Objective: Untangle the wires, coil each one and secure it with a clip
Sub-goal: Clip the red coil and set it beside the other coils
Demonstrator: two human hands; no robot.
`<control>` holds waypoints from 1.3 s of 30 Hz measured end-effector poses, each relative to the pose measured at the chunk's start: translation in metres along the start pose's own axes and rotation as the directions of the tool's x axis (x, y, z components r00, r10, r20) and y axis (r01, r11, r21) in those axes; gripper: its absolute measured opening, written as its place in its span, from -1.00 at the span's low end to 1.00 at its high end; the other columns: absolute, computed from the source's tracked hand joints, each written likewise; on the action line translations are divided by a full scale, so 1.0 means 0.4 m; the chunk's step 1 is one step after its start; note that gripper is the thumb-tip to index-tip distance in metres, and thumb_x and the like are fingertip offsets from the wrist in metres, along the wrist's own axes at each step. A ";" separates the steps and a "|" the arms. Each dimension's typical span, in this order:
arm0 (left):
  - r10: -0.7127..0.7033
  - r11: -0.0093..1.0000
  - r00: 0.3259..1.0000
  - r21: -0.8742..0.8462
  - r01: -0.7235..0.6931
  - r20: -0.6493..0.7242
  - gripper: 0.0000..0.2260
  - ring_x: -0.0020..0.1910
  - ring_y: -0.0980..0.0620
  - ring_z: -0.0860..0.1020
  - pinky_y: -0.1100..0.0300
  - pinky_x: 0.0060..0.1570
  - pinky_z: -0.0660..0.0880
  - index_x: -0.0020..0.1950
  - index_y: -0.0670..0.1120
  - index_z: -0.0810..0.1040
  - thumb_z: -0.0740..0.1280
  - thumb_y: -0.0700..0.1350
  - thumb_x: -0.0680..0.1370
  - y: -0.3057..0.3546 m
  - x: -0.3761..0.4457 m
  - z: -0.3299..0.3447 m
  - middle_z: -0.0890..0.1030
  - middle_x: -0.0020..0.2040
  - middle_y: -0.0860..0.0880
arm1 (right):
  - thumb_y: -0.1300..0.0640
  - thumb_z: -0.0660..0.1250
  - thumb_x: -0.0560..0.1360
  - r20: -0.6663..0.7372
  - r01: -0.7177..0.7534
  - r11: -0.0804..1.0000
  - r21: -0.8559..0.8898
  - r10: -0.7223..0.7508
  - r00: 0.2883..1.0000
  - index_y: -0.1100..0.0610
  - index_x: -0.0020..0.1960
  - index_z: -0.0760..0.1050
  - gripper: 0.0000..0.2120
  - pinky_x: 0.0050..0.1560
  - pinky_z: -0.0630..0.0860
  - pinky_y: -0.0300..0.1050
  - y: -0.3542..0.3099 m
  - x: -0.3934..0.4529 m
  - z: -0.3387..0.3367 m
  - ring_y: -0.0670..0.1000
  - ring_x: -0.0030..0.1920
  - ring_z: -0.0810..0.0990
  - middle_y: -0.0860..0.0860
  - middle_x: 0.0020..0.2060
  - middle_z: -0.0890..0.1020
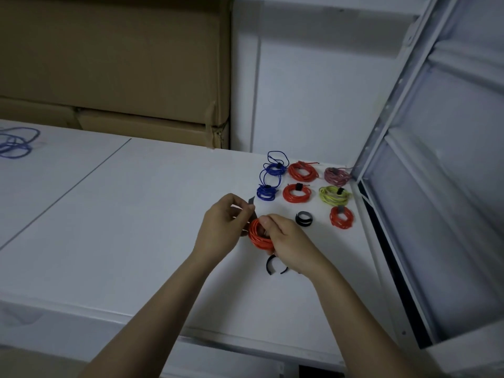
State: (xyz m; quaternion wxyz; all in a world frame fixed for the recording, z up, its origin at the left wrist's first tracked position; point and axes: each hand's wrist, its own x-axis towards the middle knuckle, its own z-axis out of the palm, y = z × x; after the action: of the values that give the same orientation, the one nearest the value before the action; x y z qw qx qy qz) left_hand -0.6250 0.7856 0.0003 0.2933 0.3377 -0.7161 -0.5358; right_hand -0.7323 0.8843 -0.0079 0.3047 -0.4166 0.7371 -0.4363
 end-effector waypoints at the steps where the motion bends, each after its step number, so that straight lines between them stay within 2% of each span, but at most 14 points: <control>1: 0.010 0.999 1.000 0.042 -0.010 -0.005 -0.87 -0.24 0.02 0.67 0.06 -0.12 0.63 -0.06 -0.10 0.51 0.30 -0.04 0.59 0.000 0.001 -0.001 0.68 -0.24 0.00 | -0.04 0.05 0.66 -0.002 -0.002 1.000 -0.009 0.002 1.000 0.08 0.00 0.50 -0.70 -0.15 0.53 -0.13 -0.002 0.001 -0.001 -0.07 -0.27 0.56 -0.07 -0.22 0.56; 4: 0.001 0.997 1.000 0.075 -0.001 -0.001 -0.87 -0.27 0.04 0.67 0.04 -0.09 0.62 -0.06 -0.04 0.48 0.27 0.00 0.60 0.006 0.000 -0.006 0.68 -0.24 0.02 | -0.04 0.05 0.66 -0.005 -0.002 1.000 -0.025 0.002 1.000 0.11 0.00 0.50 -0.68 -0.20 0.48 -0.19 -0.007 0.004 -0.004 -0.09 -0.33 0.54 -0.07 -0.26 0.54; 8: -0.034 0.999 0.999 -0.029 0.034 0.006 -0.90 -0.33 0.02 0.67 0.17 -0.24 0.63 -0.04 -0.10 0.48 0.27 -0.09 0.61 0.016 -0.003 -0.012 0.68 -0.24 -0.03 | -0.03 0.05 0.65 -0.008 0.017 0.998 -0.059 -0.017 1.000 0.12 -0.03 0.48 -0.68 -0.19 0.47 -0.17 -0.012 0.004 -0.003 -0.10 -0.30 0.53 -0.08 -0.28 0.52; 12: -0.101 0.982 0.995 -0.161 0.098 -0.010 -0.90 -0.35 0.02 0.66 0.28 -0.37 0.56 -0.02 -0.15 0.48 0.27 -0.12 0.61 0.018 -0.004 -0.011 0.67 -0.25 -0.03 | -0.03 0.02 0.66 -0.026 0.129 0.945 -0.299 -0.143 0.989 -0.03 -0.09 0.36 -0.78 -0.18 0.42 -0.15 -0.018 -0.001 0.002 -0.06 -0.19 0.49 -0.13 -0.28 0.47; 15: -0.169 0.952 0.986 -0.257 0.166 0.013 -0.87 -0.35 0.01 0.66 0.27 -0.38 0.55 0.02 -0.20 0.47 0.26 -0.13 0.62 0.019 0.001 -0.012 0.66 -0.25 -0.05 | -0.03 0.00 0.66 -0.026 0.199 0.880 -0.431 -0.232 0.972 -0.02 -0.05 0.30 -0.82 -0.24 0.42 -0.08 -0.018 -0.005 0.003 0.00 -0.23 0.50 -0.10 -0.30 0.48; 18: -0.240 0.891 0.966 -0.372 0.259 0.097 -0.86 -0.35 -0.02 0.65 0.22 -0.34 0.57 0.02 -0.24 0.47 0.26 -0.15 0.62 0.014 0.010 -0.019 0.65 -0.28 -0.09 | -0.02 0.00 0.66 -0.042 0.233 0.837 -0.494 -0.291 0.956 0.02 0.03 0.34 -0.81 -0.25 0.43 -0.10 -0.015 -0.005 0.004 0.01 -0.19 0.54 -0.06 -0.20 0.54; 21: -0.262 0.830 0.941 -0.448 0.332 0.213 -0.89 -0.31 -0.01 0.64 0.18 -0.23 0.59 -0.01 -0.22 0.47 0.27 -0.16 0.61 0.003 0.017 -0.025 0.64 -0.31 -0.08 | 0.00 0.00 0.66 -0.056 0.226 0.853 -0.470 -0.285 0.957 0.03 0.08 0.37 -0.80 -0.21 0.48 -0.09 -0.008 -0.001 0.006 0.02 -0.15 0.56 -0.01 -0.14 0.58; 26: -0.212 0.783 0.903 -0.487 0.386 0.374 -0.84 -0.09 -0.05 0.65 0.19 -0.06 0.60 0.10 -0.27 0.54 0.32 -0.23 0.55 -0.005 0.040 -0.023 0.66 -0.08 -0.18 | -0.02 0.03 0.65 -0.116 0.126 0.921 -0.368 -0.180 0.977 0.00 0.08 0.44 -0.77 -0.04 0.54 0.05 0.002 0.023 -0.020 0.04 -0.07 0.58 0.03 -0.08 0.64; 30: -0.159 0.819 0.922 -0.475 0.323 0.353 -0.82 -0.07 -0.07 0.66 0.22 -0.04 0.60 0.11 -0.29 0.59 0.34 -0.29 0.53 0.008 0.079 0.007 0.67 -0.04 -0.22 | 0.02 0.08 0.65 -0.126 0.118 0.965 -0.232 -0.151 0.981 -0.05 -0.04 0.46 -0.80 -0.22 0.42 -0.14 0.002 0.068 -0.059 -0.17 -0.32 0.48 -0.12 -0.31 0.55; 32: -0.162 0.811 0.931 -0.494 0.314 0.326 -0.84 -0.10 -0.07 0.66 0.23 -0.09 0.59 0.08 -0.29 0.61 0.33 -0.31 0.53 0.010 0.103 0.020 0.68 -0.06 -0.23 | 0.03 0.06 0.65 -0.092 0.104 0.981 -0.161 -0.120 0.989 -0.04 -0.06 0.46 -0.78 -0.22 0.39 -0.17 0.009 0.089 -0.080 -0.18 -0.38 0.45 -0.05 -0.34 0.56; 33: -0.165 0.811 0.935 -0.496 0.310 0.315 -0.84 -0.11 -0.07 0.66 0.23 -0.11 0.59 0.07 -0.29 0.62 0.33 -0.32 0.53 0.011 0.116 0.026 0.68 -0.07 -0.23 | 0.02 0.05 0.66 -0.075 0.090 0.990 -0.112 -0.099 0.992 0.01 -0.05 0.47 -0.75 -0.23 0.39 -0.17 0.012 0.095 -0.089 -0.15 -0.40 0.45 0.07 -0.33 0.58; 35: -0.166 0.817 0.937 -0.488 0.306 0.308 -0.85 -0.13 -0.06 0.67 0.24 -0.13 0.59 0.06 -0.28 0.63 0.32 -0.33 0.53 0.010 0.139 0.036 0.68 -0.07 -0.24 | 0.02 0.05 0.66 -0.070 0.076 0.991 -0.110 -0.084 0.994 0.07 -0.01 0.48 -0.74 -0.21 0.41 -0.16 0.025 0.110 -0.104 -0.10 -0.34 0.50 0.17 -0.24 0.60; 37: -0.163 0.829 0.938 -0.474 0.298 0.305 -0.84 -0.14 -0.07 0.66 0.21 -0.10 0.60 0.07 -0.29 0.63 0.33 -0.34 0.52 0.007 0.165 0.046 0.68 -0.07 -0.24 | 0.06 0.10 0.65 -0.136 0.129 0.979 -0.160 -0.151 0.979 0.02 0.09 0.46 -0.83 -0.08 0.46 -0.21 0.046 0.129 -0.110 -0.13 -0.14 0.55 -0.01 -0.12 0.61; 39: -0.155 0.833 0.941 -0.471 0.289 0.302 -0.82 -0.11 -0.09 0.66 0.17 -0.04 0.61 0.09 -0.32 0.61 0.34 -0.35 0.51 0.001 0.192 0.058 0.67 -0.06 -0.25 | 0.14 0.19 0.61 -0.274 0.242 0.960 -0.144 -0.273 0.922 0.01 0.14 0.44 -0.87 0.00 0.45 -0.33 0.058 0.152 -0.109 -0.16 -0.02 0.54 -0.13 -0.04 0.56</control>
State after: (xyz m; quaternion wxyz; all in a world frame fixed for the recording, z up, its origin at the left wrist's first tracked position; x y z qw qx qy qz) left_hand -0.6893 0.7376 -0.0005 0.2142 0.2590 -0.5359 -0.7745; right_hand -0.8043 0.8540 -0.0149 0.1102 -0.4569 0.7349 -0.4889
